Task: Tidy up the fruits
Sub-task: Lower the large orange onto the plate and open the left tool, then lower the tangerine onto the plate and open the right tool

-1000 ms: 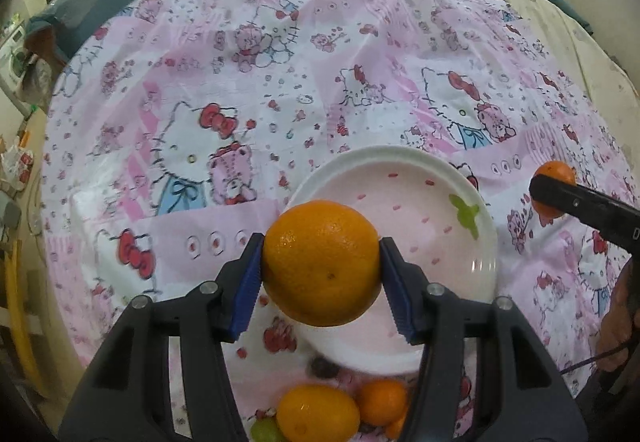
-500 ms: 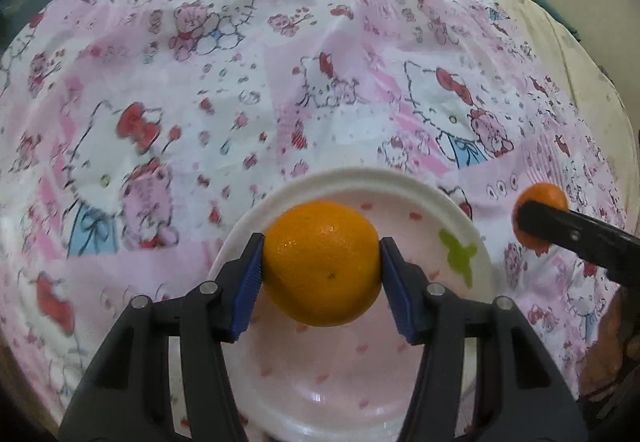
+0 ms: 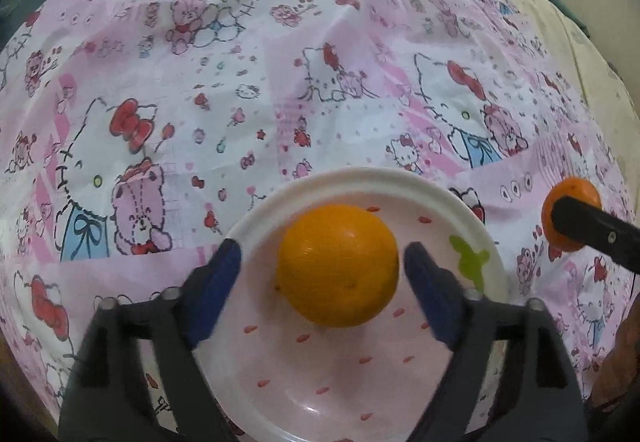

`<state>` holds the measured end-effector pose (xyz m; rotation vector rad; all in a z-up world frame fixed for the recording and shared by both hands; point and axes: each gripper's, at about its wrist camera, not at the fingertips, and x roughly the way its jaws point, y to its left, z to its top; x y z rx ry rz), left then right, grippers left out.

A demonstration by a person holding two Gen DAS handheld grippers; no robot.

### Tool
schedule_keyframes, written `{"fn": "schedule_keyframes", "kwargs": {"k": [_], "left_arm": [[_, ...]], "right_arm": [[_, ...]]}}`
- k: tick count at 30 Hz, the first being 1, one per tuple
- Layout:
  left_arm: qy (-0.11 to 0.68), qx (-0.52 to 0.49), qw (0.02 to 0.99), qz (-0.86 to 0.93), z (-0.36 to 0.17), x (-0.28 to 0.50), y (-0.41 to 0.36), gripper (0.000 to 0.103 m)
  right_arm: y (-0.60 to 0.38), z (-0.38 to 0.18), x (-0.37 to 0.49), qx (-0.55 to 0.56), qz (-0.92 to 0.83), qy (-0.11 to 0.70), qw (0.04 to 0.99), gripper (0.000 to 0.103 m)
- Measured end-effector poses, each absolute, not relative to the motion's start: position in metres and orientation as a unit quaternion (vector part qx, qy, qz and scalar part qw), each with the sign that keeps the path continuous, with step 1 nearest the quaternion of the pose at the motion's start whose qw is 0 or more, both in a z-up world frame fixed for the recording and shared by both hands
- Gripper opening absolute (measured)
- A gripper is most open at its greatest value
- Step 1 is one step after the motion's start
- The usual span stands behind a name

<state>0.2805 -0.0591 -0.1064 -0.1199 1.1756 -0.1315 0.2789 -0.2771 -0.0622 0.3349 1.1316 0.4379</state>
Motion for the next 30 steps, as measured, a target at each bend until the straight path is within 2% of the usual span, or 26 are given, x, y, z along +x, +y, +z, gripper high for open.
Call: {"fn": "schedule_keyframes", "kwargs": {"k": [8,16,20,26,28,30], "left_arm": [[0.557,-0.05,0.826,-0.064,-0.101,0.27,-0.056,0.083],[0.526,-0.04,0.85,-0.02,-0.067,0.242,-0.033,0.084],[0.522,-0.013,0.852,0.022,-0.044,0.219,-0.02,0.083],[0.515,-0.03,0.855,0.055,-0.025,0.194,-0.003,0.084],[0.523,-0.052,0.849,0.062,-0.03,0.191,0.004,0.093],[0.534,-0.076,0.839,0.067,-0.038,0.193,0.012,0.094]], "right_arm": [[-0.278,-0.059,0.278,0.155,0.202,0.524,0.812,0.044],[-0.269,-0.069,0.282,0.156,0.217,0.54,0.798,0.044],[-0.249,-0.084,0.289,0.109,0.218,0.558,0.793,0.045],[-0.224,-0.101,0.299,0.054,0.229,0.562,0.793,0.046],[-0.221,-0.1,0.304,0.058,0.235,0.555,0.796,0.046],[-0.217,-0.099,0.307,0.059,0.241,0.553,0.795,0.046]]}}
